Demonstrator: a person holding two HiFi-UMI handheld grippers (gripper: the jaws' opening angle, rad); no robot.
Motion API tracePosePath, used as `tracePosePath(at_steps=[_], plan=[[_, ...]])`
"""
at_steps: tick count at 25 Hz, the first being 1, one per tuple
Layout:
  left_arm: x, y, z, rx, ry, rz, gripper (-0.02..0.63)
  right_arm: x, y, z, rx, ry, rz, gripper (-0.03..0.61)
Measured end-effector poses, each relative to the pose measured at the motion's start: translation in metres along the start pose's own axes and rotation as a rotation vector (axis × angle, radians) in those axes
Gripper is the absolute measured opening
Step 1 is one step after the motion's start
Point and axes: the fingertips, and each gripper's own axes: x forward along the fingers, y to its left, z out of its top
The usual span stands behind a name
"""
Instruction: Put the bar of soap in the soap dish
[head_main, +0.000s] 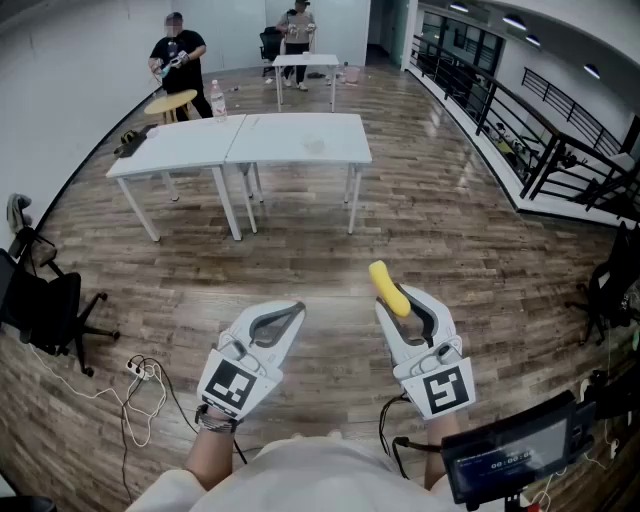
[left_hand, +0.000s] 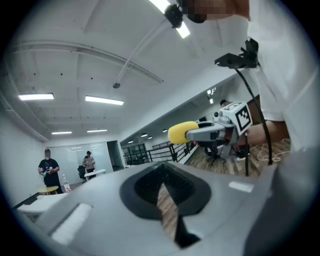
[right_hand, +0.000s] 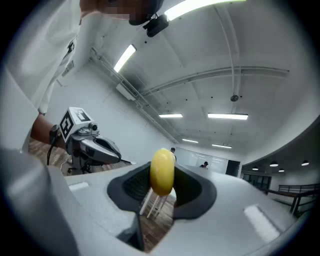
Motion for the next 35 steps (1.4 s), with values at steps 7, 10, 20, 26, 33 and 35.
tracePosePath(at_steps=[7,10,20,26,33,35], plan=[[-0.001,-0.001,0.013,-0.055,-0.030,0.048,0.006,-0.013,-0.005,0.004,0.037,-0.012,-0.010,0.120],[-0.005,0.001,0.013,-0.065,-0.033,0.067,0.006,-0.017,-0.007,-0.003,0.016,0.008,-0.025,0.120],[-0.010,-0.006,0.014,-0.095,-0.058,0.073,0.008,-0.021,-0.003,-0.007,0.050,0.027,-0.001,0.120],[-0.008,-0.011,0.003,-0.073,-0.007,0.078,0.008,-0.026,-0.003,-0.012,0.046,0.041,0.009,0.121],[-0.004,-0.008,0.012,-0.154,-0.024,0.143,0.008,-0.031,-0.012,-0.014,0.044,0.046,0.018,0.120],[-0.004,-0.008,0.012,-0.176,-0.026,0.166,0.008,-0.033,-0.012,-0.015,0.053,0.043,0.025,0.120]])
